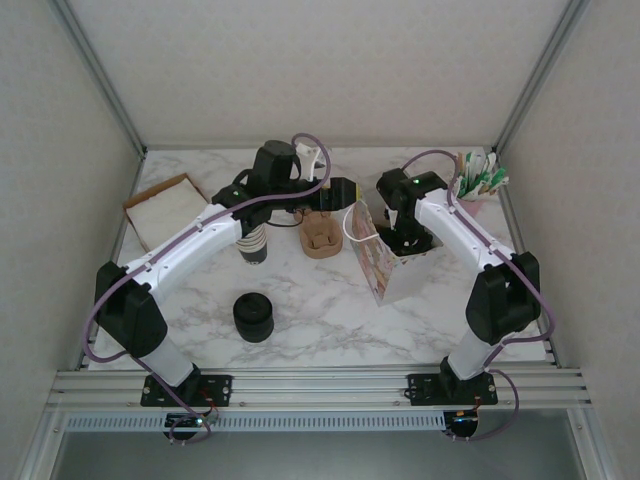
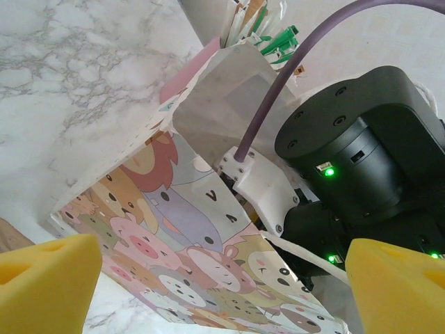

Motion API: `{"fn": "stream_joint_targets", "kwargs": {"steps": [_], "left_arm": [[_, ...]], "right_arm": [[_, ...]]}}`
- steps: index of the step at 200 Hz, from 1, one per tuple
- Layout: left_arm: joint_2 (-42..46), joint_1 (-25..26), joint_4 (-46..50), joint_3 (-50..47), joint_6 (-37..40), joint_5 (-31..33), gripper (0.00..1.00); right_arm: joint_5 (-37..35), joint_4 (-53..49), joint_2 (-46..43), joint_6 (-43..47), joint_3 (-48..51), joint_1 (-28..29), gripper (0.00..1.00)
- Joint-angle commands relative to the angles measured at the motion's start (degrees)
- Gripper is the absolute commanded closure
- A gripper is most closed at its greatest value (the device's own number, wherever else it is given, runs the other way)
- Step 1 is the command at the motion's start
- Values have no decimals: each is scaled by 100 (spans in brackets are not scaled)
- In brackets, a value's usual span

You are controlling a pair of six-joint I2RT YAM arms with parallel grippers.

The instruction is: Pack the takeout coffee

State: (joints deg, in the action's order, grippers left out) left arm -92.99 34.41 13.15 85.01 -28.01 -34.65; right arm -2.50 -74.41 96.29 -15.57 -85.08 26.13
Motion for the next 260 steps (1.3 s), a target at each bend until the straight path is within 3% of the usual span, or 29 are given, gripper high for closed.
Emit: {"fn": "stream_joint_targets", "kwargs": {"steps": [1, 260], "left_arm": [[128, 39, 18, 138, 121, 74, 9], [141, 48, -54, 94, 79, 68, 9]], "right_arm": [[-13, 50, 42, 57, 136, -37, 33], [-37, -405, -273, 3, -384, -24, 16]]}}
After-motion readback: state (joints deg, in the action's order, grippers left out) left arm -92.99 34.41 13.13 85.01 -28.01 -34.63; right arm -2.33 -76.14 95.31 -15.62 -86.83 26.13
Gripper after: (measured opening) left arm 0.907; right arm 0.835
